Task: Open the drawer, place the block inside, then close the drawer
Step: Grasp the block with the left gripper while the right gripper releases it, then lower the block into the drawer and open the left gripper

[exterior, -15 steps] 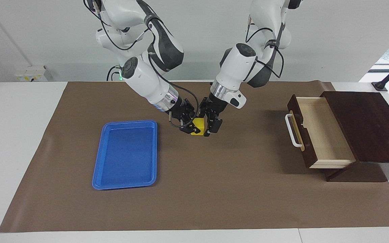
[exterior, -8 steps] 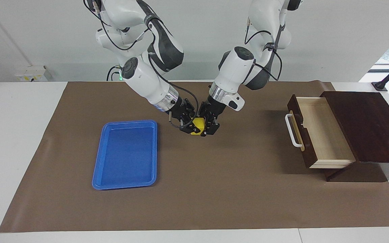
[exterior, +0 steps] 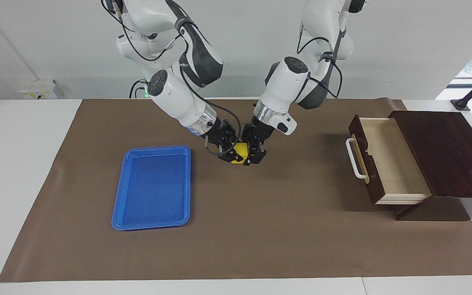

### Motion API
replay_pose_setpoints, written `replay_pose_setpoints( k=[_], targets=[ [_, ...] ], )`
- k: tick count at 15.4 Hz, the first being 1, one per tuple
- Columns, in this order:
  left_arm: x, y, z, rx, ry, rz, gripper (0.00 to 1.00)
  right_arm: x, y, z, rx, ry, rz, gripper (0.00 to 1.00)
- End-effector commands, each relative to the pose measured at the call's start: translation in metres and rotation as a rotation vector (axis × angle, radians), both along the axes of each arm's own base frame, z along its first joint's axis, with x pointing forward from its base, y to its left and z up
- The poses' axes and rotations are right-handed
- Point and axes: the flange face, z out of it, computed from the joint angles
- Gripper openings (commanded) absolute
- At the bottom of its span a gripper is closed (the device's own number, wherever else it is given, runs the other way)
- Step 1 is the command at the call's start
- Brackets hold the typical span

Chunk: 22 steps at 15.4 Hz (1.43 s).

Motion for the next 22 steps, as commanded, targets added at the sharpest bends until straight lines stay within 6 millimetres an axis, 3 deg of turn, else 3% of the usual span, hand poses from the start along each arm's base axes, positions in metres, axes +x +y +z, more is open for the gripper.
replay_pose_setpoints(
  k=[1, 3, 6, 8, 11, 13, 15, 18, 22],
  targets=[
    [0.002, -0.003, 0.001, -0.002, 0.026, -0.008, 0.0, 0.003, -0.001, 0.003, 0.027, 0.029, -0.021, 1.0],
    [0.007, 0.017, 0.005, 0.055, 0.094, -0.039, 0.0, 0.004, -0.003, 0.003, 0.028, 0.031, -0.023, 1.0],
    [0.042, 0.083, 0.04, 0.116, 0.189, -0.105, 0.0, 0.006, -0.01, 0.004, 0.025, 0.041, -0.021, 1.0],
    [0.062, 0.156, 0.068, 0.123, 0.181, -0.082, 0.0, 0.018, -0.037, 0.005, 0.023, 0.045, -0.055, 1.0],
    [0.067, 0.28, 0.103, 0.151, 0.165, -0.108, 0.0, 0.031, -0.082, 0.011, 0.012, 0.055, -0.039, 1.0],
    [0.072, 0.354, 0.108, 0.191, 0.146, -0.066, 0.0, 0.035, -0.112, 0.016, 0.012, 0.056, -0.007, 1.0],
    [0.072, 0.404, 0.104, 0.209, 0.12, -0.061, 0.0, 0.036, -0.145, 0.02, -0.019, 0.052, 0.041, 1.0],
    [0.065, 0.446, 0.084, 0.252, 0.092, -0.094, 0.0, 0.032, -0.184, 0.032, -0.055, 0.037, 0.161, 1.0],
    [0.056, 0.446, 0.045, 0.293, 0.103, -0.104, 0.0, 0.025, -0.243, 0.051, -0.103, 0.021, 0.348, 1.0]
  ],
)
